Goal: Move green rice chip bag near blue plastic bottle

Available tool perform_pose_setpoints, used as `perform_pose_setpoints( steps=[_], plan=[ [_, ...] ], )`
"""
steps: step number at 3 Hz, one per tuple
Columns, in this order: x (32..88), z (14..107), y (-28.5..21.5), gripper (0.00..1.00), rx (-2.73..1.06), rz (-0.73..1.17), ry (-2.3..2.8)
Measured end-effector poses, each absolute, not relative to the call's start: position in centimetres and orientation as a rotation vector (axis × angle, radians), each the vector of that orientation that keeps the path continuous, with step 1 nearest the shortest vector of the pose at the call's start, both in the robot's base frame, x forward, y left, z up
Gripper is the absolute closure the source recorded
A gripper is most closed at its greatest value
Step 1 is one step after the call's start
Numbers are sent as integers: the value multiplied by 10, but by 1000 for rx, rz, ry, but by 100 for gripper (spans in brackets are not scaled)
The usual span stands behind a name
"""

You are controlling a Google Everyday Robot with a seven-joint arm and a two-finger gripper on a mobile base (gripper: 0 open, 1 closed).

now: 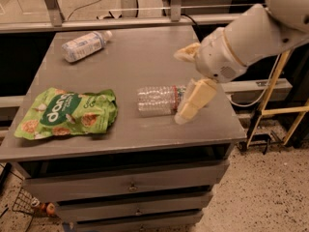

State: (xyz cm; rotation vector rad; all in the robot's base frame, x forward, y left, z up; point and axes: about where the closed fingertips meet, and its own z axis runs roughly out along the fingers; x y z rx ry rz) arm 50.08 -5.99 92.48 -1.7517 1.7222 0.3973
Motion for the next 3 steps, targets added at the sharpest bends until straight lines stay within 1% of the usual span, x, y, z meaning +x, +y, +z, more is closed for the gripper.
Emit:
perform_pose_setpoints(
  steps=[1,2,3],
  plan=[
    [503,924,1,0,-1834,388,1611],
    [497,913,48,0,-1865,382,1567],
    [491,889,77,0,-1830,465,1585]
  ],
)
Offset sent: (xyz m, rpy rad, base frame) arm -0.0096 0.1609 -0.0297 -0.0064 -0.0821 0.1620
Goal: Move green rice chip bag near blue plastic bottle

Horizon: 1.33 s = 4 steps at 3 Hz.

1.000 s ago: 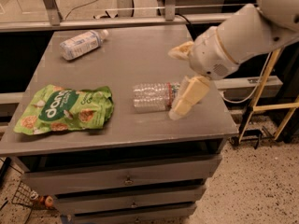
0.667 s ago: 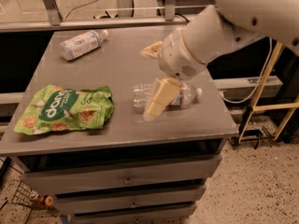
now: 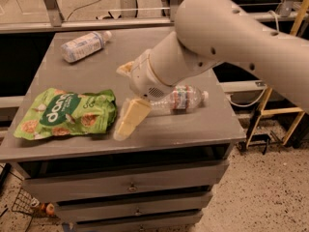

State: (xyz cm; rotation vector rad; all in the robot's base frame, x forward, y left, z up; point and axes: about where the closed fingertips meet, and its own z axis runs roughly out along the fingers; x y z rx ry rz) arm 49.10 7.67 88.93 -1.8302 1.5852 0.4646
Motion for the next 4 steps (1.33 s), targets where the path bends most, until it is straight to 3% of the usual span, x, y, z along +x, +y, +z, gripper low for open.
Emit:
perform_pose_setpoints(
  steps=[2,4],
  plan=[
    [496,870,133,0,-1778,545,1573],
    [507,844,153,0,-1772,532,1644]
  ],
)
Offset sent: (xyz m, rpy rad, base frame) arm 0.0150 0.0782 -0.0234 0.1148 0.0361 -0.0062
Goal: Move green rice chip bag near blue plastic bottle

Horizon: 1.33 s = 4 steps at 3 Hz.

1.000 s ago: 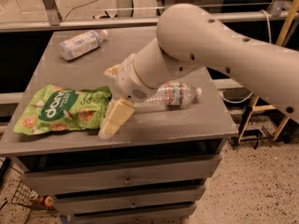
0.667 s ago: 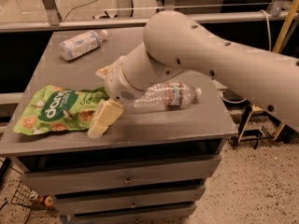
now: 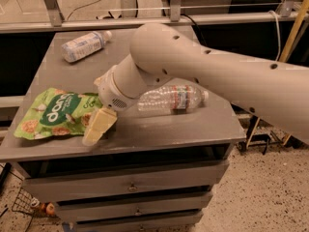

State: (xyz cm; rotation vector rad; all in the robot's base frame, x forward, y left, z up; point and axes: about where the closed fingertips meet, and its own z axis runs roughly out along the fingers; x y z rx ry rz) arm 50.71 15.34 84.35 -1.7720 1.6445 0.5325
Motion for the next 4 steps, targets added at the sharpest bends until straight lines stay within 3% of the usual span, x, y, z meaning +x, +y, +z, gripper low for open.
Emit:
perform_pose_setpoints(
  steps=[1,4],
  plan=[
    [512,834,153,15,-1742,556,1668],
    [530,863,142,85,-1610,651,1580]
  ],
)
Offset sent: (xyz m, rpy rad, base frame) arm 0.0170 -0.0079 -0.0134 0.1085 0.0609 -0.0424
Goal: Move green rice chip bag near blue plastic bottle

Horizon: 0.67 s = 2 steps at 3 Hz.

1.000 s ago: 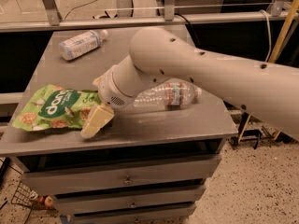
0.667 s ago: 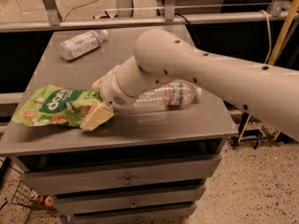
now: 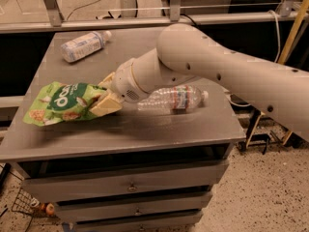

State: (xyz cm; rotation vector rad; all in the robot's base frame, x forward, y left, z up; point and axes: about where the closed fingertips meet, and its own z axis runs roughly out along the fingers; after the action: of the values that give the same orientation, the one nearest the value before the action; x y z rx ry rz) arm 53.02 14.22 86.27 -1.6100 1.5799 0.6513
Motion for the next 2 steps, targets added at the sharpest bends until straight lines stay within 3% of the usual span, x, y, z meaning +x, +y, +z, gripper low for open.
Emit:
perform_pose_setpoints(
  steps=[1,2],
  plan=[
    [541,893,137,100,-1580,618,1517],
    [556,926,134,100,-1545,584,1456]
  ],
)
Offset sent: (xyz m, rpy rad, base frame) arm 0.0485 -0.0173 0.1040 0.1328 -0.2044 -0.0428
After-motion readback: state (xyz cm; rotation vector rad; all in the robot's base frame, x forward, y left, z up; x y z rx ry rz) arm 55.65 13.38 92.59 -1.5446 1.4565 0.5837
